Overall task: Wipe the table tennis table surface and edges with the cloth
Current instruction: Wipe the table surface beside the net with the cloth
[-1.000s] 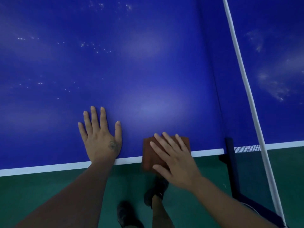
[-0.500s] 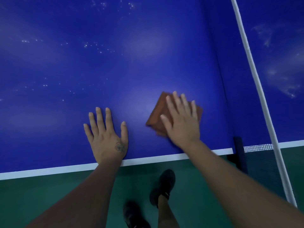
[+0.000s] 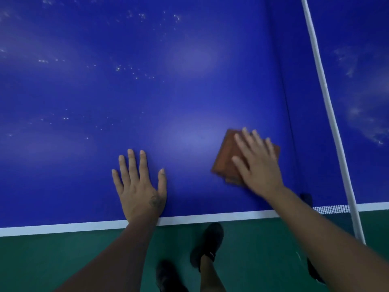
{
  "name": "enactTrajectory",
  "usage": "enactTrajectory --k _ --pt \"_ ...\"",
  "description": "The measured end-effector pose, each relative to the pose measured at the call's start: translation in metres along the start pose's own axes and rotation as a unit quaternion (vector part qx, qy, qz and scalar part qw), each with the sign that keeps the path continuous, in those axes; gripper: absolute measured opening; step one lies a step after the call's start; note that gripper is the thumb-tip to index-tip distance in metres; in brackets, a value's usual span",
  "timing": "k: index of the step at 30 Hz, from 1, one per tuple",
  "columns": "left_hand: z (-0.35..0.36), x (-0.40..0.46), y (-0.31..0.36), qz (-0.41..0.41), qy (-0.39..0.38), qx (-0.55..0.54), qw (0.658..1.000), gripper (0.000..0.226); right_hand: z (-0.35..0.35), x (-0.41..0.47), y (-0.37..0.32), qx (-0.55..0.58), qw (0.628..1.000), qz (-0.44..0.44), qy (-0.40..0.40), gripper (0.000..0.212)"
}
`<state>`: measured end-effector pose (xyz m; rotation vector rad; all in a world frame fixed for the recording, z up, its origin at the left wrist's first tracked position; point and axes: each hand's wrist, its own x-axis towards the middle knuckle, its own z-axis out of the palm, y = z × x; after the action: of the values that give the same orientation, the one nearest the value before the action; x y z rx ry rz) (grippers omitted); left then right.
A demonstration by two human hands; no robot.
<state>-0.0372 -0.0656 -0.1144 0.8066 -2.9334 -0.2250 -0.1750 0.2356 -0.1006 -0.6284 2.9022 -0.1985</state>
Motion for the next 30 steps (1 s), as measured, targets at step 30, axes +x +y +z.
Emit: enactTrajectory --k 30 --pt "0.006 0.002 -0.005 0.012 -0.021 0.009 1.0 0.079 0.002 0.108 -0.051 -0.004 0.993 0.105 0.061 0.07"
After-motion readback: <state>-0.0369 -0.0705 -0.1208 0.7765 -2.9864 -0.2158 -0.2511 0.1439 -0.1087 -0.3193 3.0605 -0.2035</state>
